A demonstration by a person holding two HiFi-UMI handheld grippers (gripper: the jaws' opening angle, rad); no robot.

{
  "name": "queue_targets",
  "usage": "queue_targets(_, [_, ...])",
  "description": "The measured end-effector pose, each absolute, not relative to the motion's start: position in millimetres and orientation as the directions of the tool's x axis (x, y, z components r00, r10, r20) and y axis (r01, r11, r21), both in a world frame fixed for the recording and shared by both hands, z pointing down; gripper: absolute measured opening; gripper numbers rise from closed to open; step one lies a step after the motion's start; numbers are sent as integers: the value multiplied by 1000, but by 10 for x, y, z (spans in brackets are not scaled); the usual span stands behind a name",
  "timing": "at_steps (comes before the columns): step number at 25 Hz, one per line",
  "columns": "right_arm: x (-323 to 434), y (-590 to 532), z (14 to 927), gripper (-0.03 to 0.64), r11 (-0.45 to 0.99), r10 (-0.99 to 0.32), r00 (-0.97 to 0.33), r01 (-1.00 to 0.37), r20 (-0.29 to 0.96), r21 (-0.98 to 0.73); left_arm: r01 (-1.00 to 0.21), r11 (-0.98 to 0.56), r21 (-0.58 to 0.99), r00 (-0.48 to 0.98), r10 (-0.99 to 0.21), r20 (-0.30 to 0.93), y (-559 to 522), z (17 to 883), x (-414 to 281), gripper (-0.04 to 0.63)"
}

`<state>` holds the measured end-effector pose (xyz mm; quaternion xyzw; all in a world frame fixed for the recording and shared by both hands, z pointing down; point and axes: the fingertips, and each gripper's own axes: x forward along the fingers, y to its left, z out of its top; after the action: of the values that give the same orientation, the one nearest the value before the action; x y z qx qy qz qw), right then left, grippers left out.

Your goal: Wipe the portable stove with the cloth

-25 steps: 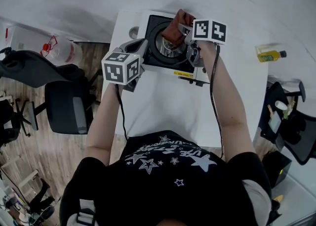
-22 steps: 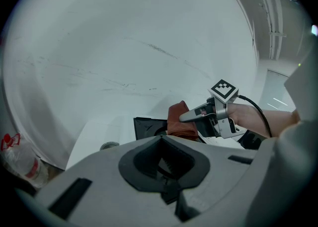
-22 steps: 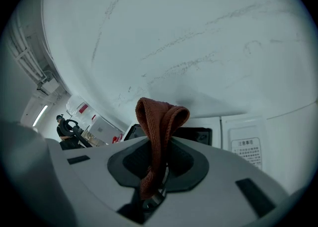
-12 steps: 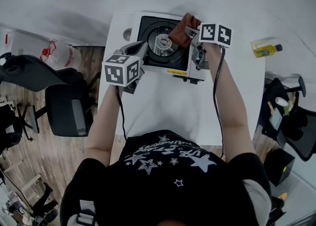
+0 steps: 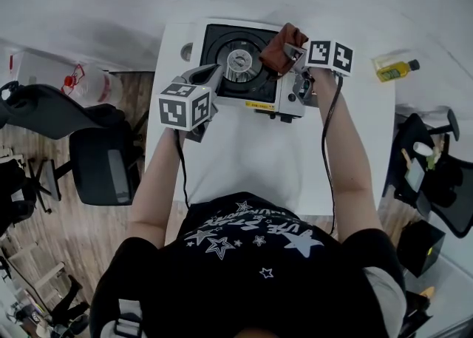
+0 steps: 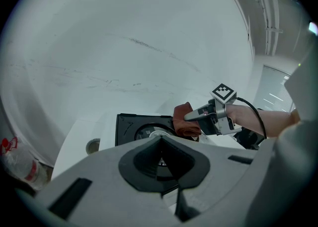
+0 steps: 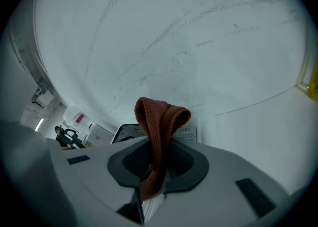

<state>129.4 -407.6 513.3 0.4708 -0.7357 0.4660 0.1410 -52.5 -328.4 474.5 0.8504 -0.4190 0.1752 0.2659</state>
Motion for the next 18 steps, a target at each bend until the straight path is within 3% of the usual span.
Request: queue_targets(18, [1807,-3946,5122,67,40,-603,-458,-835,653,-549,-796,-528,296,598,-613,516,-3180,4658,-445,8])
